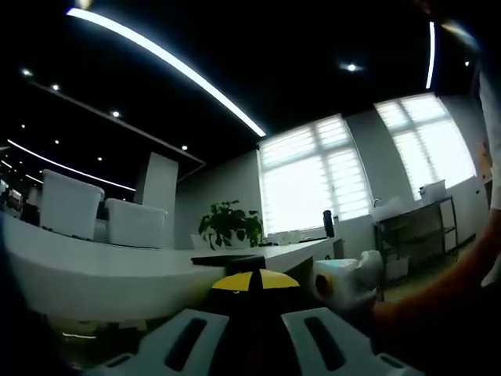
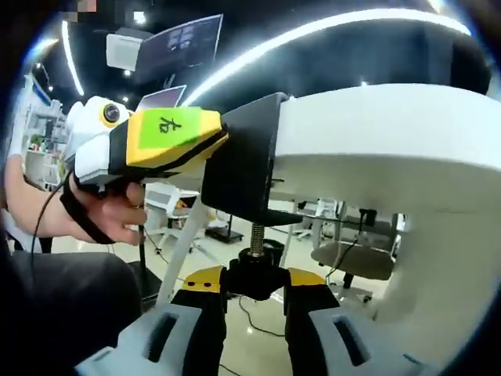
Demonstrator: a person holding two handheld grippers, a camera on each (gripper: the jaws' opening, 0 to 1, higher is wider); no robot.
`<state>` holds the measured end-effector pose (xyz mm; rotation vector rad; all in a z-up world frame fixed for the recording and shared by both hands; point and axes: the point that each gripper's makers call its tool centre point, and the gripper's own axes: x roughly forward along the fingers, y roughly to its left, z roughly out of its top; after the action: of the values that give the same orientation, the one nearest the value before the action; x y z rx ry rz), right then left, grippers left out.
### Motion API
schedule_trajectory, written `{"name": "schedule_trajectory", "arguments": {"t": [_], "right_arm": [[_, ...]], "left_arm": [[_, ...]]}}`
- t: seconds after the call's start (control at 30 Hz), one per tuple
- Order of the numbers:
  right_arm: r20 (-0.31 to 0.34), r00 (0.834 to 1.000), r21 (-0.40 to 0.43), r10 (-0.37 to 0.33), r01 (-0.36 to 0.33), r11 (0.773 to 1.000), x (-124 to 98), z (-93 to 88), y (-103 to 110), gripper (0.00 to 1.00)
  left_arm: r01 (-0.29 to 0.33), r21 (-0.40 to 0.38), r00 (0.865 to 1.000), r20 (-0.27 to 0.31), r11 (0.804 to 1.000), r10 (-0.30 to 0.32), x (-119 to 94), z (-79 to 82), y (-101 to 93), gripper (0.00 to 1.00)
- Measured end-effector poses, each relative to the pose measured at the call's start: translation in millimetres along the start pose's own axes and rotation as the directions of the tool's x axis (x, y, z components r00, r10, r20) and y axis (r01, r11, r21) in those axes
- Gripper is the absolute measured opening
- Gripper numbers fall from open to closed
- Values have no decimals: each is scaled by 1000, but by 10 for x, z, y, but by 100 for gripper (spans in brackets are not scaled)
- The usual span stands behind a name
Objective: Clamp the fixed fixture on the desktop, loosen the retaining clip, secure it to the edge of the desk, and tighten the retaining clip.
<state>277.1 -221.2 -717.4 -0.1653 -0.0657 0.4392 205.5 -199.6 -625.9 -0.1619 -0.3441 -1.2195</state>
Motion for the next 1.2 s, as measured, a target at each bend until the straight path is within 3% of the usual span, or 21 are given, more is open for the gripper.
{"name": "schedule_trajectory", "arguments": {"t": [0.1, 0.2, 0.3, 0.4, 0.5, 0.6, 0.7, 0.8, 1.0, 1.2], "right_arm": [[-28, 998, -5, -60, 60, 998, -32, -125, -6, 35], [4, 989, 68, -145, 144, 987, -133, -131, 93, 40], [35, 965, 123, -261, 255, 959, -307, -94, 68, 41], [73, 926, 154, -369, 355, 922, -368, 0, 12, 38], [90, 913, 171, -397, 378, 910, -384, 120, 63, 37], [75, 906, 100, -418, 410, 907, -330, 134, 73, 37], [76, 902, 104, -426, 418, 903, -292, 172, 78, 37], [98, 884, 94, -457, 449, 889, -309, 255, 53, 32], [61, 882, 56, -467, 464, 884, -241, 207, -13, 29], [41, 887, 70, -460, 457, 887, -194, 149, -23, 26]], "left_arm": [[0, 5, 1000, -2, 1000, 0, 0, 1, -1, 3], [-2, 5, 1000, -3, 1000, 2, -3, 1, 0, 3], [-6, 7, 1000, -4, 1000, 6, -7, 1, 0, 3], [-9, 7, 1000, -5, 1000, 9, -9, -1, 1, 3], [-10, 5, 1000, -5, 1000, 10, -7, -1, 1, 3], [-10, 4, 1000, -4, 1000, 10, -6, -1, 1, 3], [-11, 5, 1000, -5, 1000, 11, -7, -2, 1, 3], [-11, 4, 1000, -5, 1000, 11, -9, -3, 3, 3], [-11, 2, 1000, -4, 1000, 11, -8, -2, 3, 3], [-10, -6, 1000, 1, 1000, 10, -3, 1, 0, 3]]}}
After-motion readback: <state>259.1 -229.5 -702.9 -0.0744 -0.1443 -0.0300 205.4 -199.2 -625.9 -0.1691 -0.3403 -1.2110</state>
